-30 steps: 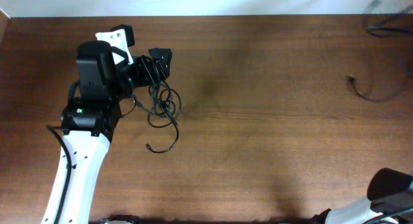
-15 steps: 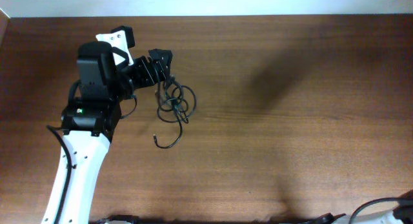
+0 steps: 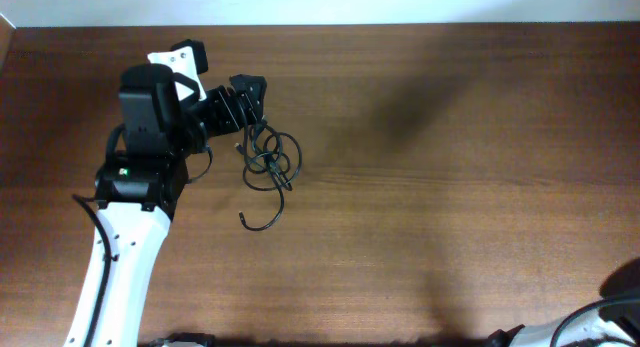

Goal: Untangle cables

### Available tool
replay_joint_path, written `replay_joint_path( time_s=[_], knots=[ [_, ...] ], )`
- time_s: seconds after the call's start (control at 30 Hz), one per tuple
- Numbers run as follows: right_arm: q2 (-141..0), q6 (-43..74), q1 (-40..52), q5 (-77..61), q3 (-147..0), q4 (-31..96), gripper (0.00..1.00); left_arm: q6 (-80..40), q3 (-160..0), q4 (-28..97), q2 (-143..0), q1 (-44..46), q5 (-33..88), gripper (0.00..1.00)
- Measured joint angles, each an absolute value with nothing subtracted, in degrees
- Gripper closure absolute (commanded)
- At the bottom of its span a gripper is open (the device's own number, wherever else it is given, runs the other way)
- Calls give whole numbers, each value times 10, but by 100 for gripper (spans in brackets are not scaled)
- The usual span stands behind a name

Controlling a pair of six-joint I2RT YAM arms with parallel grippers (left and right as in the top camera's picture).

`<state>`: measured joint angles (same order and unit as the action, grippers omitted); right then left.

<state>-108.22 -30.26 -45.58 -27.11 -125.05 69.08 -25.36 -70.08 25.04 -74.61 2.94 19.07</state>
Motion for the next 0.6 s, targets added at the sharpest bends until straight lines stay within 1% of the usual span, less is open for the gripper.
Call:
replay_joint_path(
  time_s=[0.17,0.3,0.33,0.4,0.47,0.6],
  knots=[
    [-1082,-316,-277,-274,-1251,695,78,-248,-701,251,-746,29,164,1],
    [-1082,-336,-141,-276,-1251,702,77,-165,-701,249,-746,29,168,1],
    [-1082,-345,-106,-277,-1251,709,72,-140,-701,246,-746,29,176,1],
    [-1082,-366,-48,-280,-1251,734,67,-98,-701,234,-746,29,202,1],
    [-1082,-389,0,-281,-1251,760,66,-46,-701,206,-747,29,260,1],
    [-1082,-467,76,-285,-1251,845,65,25,-701,191,-747,29,363,1]
  ],
)
